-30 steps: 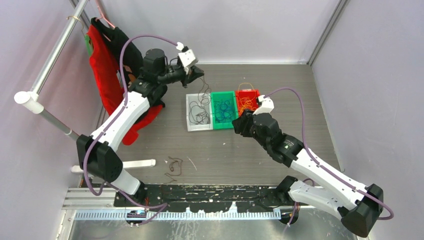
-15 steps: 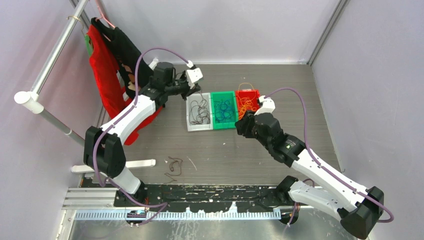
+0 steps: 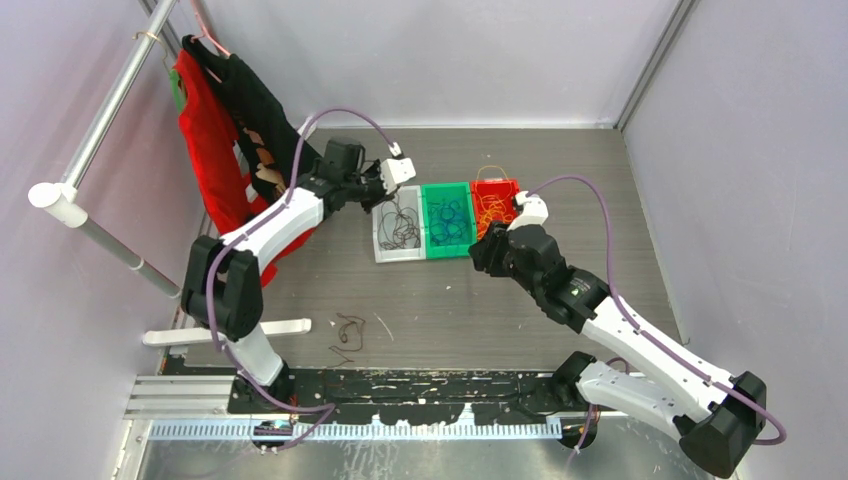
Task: Untangle the cables
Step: Place the cable in the bin.
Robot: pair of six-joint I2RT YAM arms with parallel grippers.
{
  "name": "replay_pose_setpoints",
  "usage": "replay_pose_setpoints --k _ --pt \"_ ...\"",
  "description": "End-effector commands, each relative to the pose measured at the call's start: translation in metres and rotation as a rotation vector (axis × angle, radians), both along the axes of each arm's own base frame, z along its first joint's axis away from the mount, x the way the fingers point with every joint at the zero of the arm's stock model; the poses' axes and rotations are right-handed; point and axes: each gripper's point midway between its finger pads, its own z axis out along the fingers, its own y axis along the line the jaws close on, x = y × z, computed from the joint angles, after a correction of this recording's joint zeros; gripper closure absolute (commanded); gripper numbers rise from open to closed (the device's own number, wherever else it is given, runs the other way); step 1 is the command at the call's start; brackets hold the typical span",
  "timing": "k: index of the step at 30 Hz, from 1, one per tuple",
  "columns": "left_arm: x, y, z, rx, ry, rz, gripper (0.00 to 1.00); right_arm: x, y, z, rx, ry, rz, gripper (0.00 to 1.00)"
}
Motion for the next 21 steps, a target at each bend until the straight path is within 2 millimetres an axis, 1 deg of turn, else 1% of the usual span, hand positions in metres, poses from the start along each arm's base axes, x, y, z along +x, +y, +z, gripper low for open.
replay_pose_setpoints --k 1,7,9,10,11,13,14,15,16,18,21 --pt "0.014 0.004 -0.009 0.081 -0.051 -0.009 1.0 0.005 0.004 0.02 0.041 -0.053 0.011 0.54" --pt "0.024 -0.005 -0.031 0.141 -0.035 -0.022 1.0 0.005 0.003 0.016 0.051 -0.047 0.014 0.55" --pt "0.024 -0.009 -0.037 0.151 -0.021 -0.032 0.98 0.004 0.001 0.014 0.051 -0.044 0.01 0.55" --pt "0.024 -0.012 -0.04 0.154 -0.014 -0.038 0.94 0.004 0.0 0.013 0.052 -0.044 0.008 0.55" --pt "0.023 -0.014 -0.041 0.155 -0.004 -0.048 0.81 0.003 -0.001 0.012 0.052 -0.041 0.005 0.55" --pt "0.018 -0.016 -0.043 0.164 0.034 -0.081 0.42 0.003 -0.002 0.011 0.056 -0.037 0.003 0.55" --pt "0.012 -0.016 -0.043 0.173 0.065 -0.1 0.33 0.003 -0.002 0.012 0.059 -0.039 0.003 0.55" --pt "0.009 -0.015 -0.042 0.18 0.088 -0.11 0.29 0.003 -0.002 0.014 0.063 -0.041 0.005 0.55" --pt "0.005 -0.014 -0.04 0.186 0.111 -0.115 0.28 0.003 -0.002 0.014 0.064 -0.04 0.006 0.55" --pt "0.0 -0.009 -0.033 0.196 0.135 -0.131 0.27 0.003 0.0 0.019 0.071 -0.044 0.012 0.55" --pt "-0.005 0.0 -0.015 0.215 0.163 -0.148 0.27 0.005 0.003 0.023 0.075 -0.043 0.023 0.55"
